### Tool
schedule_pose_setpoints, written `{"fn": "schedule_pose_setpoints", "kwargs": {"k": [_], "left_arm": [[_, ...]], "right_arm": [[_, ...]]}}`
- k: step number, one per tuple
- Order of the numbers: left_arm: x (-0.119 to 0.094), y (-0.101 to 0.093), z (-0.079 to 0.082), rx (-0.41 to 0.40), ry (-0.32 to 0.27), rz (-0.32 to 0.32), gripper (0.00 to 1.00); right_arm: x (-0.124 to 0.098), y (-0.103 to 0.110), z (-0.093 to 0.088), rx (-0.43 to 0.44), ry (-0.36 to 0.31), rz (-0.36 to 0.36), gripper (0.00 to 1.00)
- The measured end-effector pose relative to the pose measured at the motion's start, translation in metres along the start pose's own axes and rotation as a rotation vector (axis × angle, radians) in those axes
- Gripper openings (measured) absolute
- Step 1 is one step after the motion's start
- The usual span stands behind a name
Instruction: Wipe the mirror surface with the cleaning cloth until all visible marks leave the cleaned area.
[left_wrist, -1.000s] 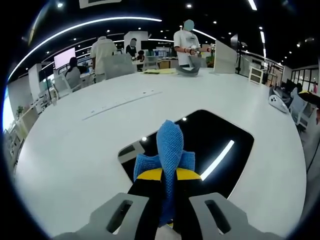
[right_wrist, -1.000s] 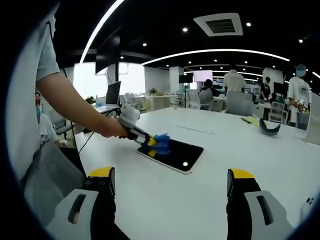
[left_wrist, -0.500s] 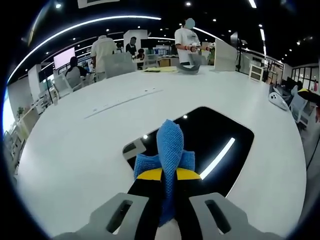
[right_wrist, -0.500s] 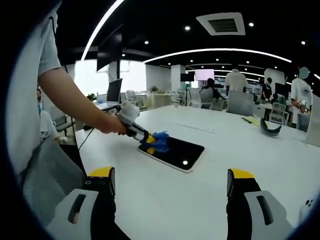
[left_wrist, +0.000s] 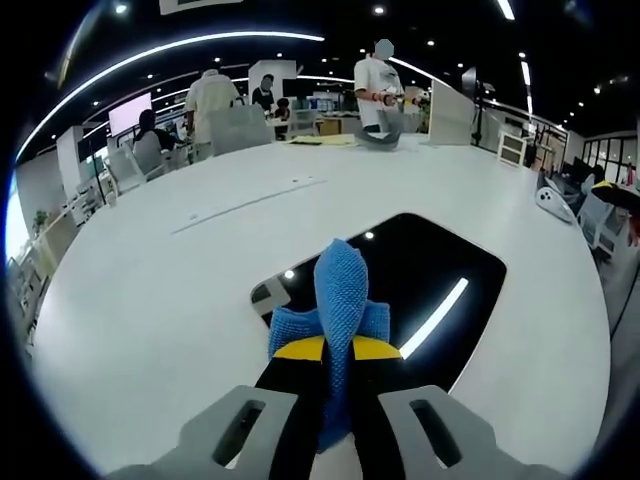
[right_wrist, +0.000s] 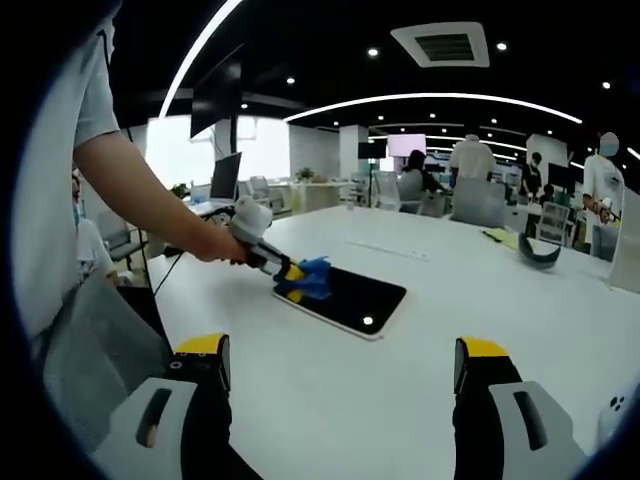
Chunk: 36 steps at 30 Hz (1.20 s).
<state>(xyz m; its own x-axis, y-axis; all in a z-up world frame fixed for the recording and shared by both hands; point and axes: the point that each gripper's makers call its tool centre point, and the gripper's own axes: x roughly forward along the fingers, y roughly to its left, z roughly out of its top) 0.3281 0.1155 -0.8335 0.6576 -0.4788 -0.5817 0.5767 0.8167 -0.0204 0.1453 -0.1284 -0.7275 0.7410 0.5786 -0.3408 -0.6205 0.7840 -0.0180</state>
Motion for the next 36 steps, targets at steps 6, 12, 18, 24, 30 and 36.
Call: {"fn": "schedule_pose_setpoints", "kwargs": {"k": [6,12,18,24,30,36], "left_arm": [[-0.0002,0.0001,-0.0002,-0.001,0.001,-0.004,0.05],[-0.0015,0.0007,-0.0007,-0.018,-0.008,0.000,0.05],[-0.0019,0.0008,-0.0012,-0.040,-0.026,0.000,0.05],[-0.0022,-0.0006,-0.0017,-0.016,-0.017,0.003,0.05],[-0.0026,-0.0024,-0.0023,-0.016,-0.006,0.019,0.05],[-0.0056,-0.0065,-0.0049,-0.019,-0.005,0.029,0.05]], "right_arm": [[-0.0001,0.0001,-0.0013,0.000,0.004,0.001,0.92],[-0.0005,0.0007,-0.0003,-0.007,-0.001,0.001,0.92],[-0.0012,-0.0005,0.0010,-0.012,-0.008,-0.005,0.92],[-0.0020,-0.0019,0.0031,-0.016,-0.018,-0.011,0.92],[-0.0024,-0.0023,0.0043,-0.022,-0.023,-0.015,0.92],[-0.0020,-0.0001,0.0048,-0.025,-0.023,-0.007,0.92]]}}
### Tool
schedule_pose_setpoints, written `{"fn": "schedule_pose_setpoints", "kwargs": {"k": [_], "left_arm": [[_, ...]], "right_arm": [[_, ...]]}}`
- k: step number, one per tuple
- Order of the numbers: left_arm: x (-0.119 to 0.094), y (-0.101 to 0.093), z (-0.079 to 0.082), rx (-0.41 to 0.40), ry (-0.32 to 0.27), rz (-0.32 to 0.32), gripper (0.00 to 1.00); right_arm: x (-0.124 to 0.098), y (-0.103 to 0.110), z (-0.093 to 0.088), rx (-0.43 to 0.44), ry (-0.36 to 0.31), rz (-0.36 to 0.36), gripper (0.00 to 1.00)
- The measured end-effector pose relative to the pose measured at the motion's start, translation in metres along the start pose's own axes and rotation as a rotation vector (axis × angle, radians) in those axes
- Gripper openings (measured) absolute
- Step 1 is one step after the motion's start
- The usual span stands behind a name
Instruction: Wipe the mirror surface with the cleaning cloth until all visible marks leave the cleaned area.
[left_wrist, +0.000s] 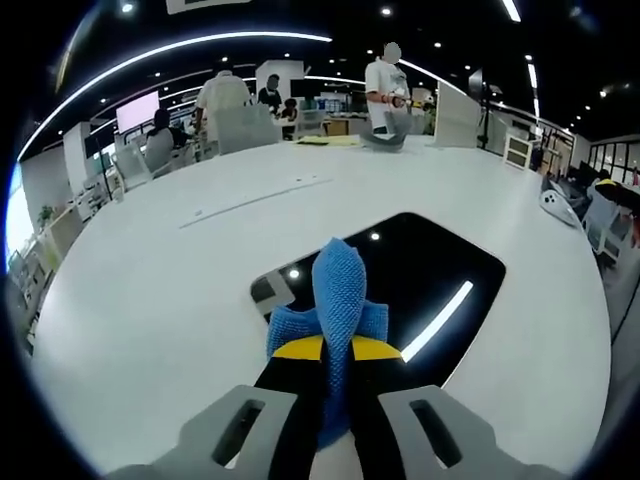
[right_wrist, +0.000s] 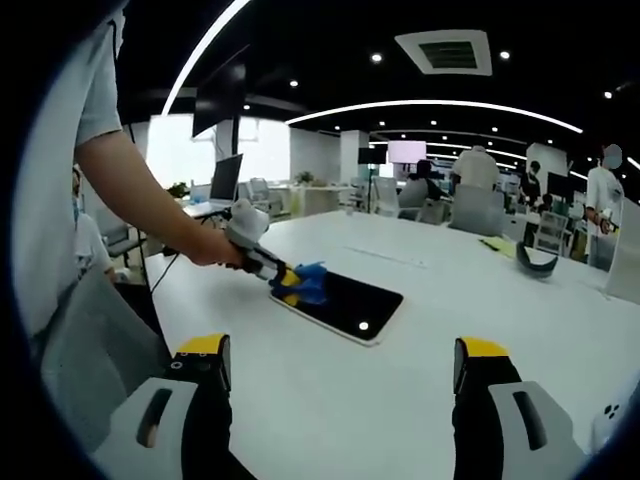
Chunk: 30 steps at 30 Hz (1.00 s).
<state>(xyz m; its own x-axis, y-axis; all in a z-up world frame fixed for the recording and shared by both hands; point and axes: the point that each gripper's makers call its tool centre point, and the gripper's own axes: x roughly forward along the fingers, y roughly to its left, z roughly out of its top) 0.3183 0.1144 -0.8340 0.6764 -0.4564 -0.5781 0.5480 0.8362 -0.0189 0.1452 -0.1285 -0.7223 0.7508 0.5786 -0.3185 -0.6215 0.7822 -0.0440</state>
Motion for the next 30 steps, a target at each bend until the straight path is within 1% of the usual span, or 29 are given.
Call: {"fn": "schedule_pose_setpoints", "kwargs": {"k": [8,12,16,18,19,30], "left_arm": [[-0.002,-0.005,-0.002,-0.009,0.004,-0.007,0.05],[-0.003,-0.007,-0.003,-0.011,0.007,-0.002,0.05],[-0.003,-0.008,-0.003,-0.014,0.007,-0.003,0.05],[-0.003,-0.010,-0.003,0.018,0.013,-0.005,0.05],[-0.003,-0.011,-0.003,0.020,0.016,-0.005,0.05],[-0.004,-0.017,-0.004,0.004,0.023,-0.018,0.05]], "right_arm": [[0.000,0.005,0.001,-0.012,-0.004,0.021,0.92],[-0.001,0.003,0.004,-0.009,-0.017,0.010,0.94],[-0.001,0.002,0.004,-0.008,-0.014,0.007,0.94],[-0.002,0.003,0.005,-0.012,-0.017,0.007,0.93],[-0.002,0.003,0.004,-0.011,-0.016,0.009,0.93],[-0.002,0.004,0.006,-0.011,-0.022,0.016,0.93]]}}
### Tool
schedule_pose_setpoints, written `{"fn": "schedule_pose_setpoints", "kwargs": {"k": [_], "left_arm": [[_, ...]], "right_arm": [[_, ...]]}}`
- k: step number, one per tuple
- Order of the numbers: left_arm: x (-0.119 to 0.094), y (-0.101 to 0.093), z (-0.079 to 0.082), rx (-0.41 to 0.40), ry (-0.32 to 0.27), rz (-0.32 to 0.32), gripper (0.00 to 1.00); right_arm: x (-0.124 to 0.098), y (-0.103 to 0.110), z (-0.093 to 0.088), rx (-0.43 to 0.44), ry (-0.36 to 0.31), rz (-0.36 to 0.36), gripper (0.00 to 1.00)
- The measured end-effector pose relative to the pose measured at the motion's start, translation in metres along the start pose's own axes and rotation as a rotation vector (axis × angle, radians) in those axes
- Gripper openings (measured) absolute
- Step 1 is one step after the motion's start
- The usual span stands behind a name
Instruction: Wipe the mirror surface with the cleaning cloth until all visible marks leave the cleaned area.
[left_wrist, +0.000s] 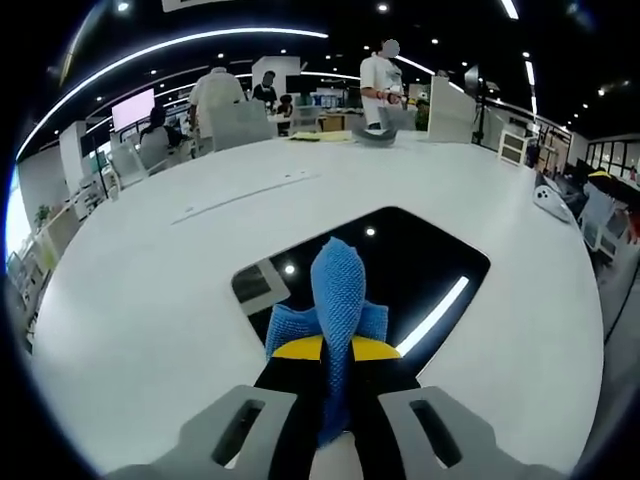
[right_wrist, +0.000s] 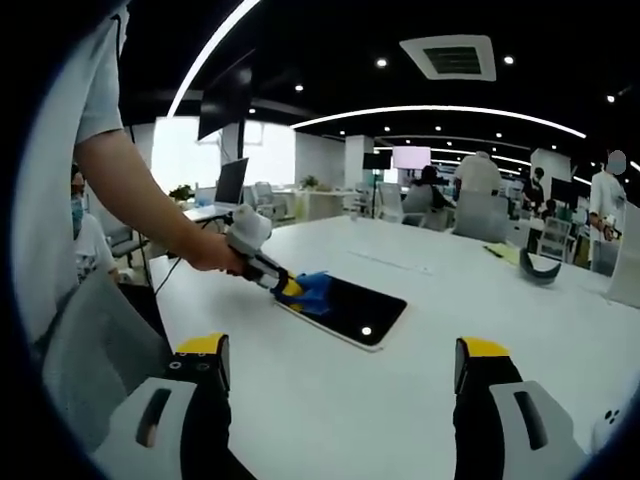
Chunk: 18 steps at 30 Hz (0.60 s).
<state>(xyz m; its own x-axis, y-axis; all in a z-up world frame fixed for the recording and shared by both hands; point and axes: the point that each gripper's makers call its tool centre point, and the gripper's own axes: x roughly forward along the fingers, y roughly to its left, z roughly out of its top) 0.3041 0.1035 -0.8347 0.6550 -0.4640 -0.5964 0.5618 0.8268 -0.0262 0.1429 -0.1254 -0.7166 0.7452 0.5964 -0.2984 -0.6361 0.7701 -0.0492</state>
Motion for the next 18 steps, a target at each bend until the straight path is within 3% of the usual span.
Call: {"fn": "schedule_pose_setpoints", "kwargs": {"k": [18], "left_arm": [[0.0023,-0.0083,0.0002,-0.012,-0.002,-0.014,0.05]], "right_arm": [[-0.0016,-0.0011,0.0016,0.002,-0.008,-0.001,0.93]]}}
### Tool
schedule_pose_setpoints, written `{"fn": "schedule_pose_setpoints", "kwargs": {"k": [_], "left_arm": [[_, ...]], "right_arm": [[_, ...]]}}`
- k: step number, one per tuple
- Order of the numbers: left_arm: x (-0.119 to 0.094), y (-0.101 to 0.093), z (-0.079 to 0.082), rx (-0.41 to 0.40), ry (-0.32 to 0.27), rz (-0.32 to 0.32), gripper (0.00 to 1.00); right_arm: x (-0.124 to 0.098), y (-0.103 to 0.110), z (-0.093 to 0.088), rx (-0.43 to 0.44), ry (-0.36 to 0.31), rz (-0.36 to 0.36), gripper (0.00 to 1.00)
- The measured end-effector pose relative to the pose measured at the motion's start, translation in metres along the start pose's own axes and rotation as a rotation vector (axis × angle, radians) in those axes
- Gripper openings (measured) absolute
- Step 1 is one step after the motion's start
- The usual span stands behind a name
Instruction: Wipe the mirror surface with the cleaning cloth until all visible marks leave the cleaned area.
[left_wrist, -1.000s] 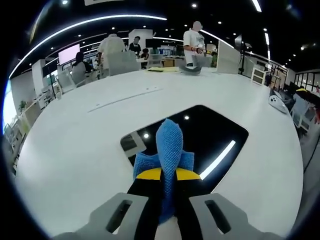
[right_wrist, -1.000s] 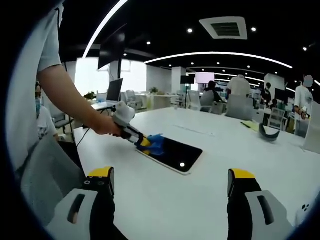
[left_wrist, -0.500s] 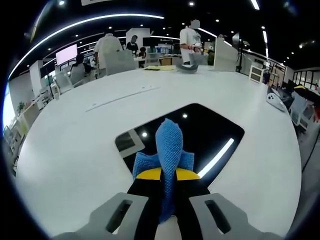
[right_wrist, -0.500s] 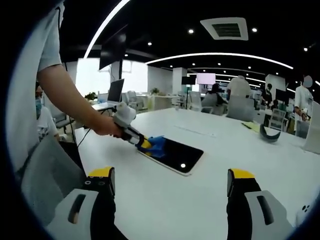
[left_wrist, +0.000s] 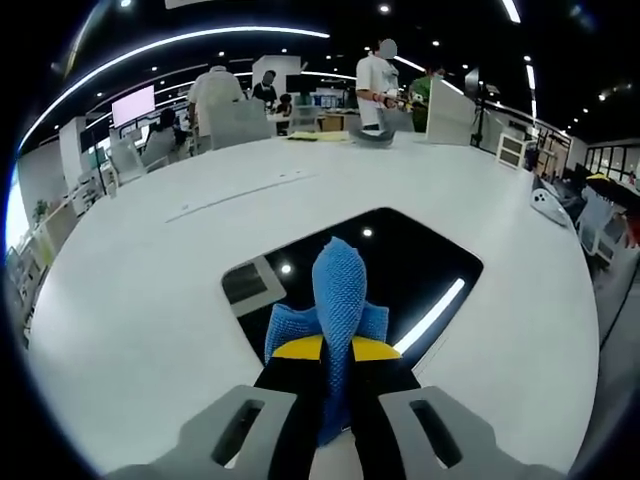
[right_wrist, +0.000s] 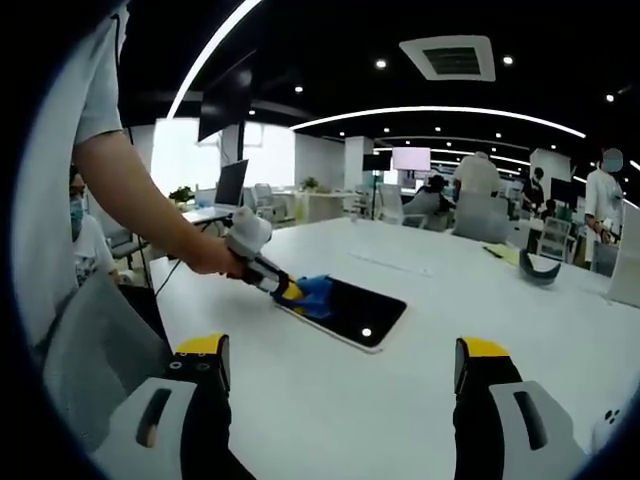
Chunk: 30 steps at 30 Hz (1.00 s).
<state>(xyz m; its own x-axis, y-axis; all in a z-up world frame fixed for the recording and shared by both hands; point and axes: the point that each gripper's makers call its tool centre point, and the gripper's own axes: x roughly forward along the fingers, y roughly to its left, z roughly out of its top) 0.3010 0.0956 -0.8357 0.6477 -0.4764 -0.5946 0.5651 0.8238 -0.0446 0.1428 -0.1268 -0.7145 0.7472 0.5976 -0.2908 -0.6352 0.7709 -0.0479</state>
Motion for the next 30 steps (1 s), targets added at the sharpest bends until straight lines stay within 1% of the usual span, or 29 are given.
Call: {"fn": "schedule_pose_setpoints", "kwargs": {"k": [13,30], "left_arm": [[0.002,-0.010,0.001,0.010,0.011,-0.011,0.05],[0.009,-0.027,0.005,0.043,0.012,-0.047,0.05]], "right_arm": [[0.000,-0.001,0.002,-0.002,-0.010,-0.002,0.92],[0.000,0.000,0.001,0.001,-0.007,0.003,0.92]]}}
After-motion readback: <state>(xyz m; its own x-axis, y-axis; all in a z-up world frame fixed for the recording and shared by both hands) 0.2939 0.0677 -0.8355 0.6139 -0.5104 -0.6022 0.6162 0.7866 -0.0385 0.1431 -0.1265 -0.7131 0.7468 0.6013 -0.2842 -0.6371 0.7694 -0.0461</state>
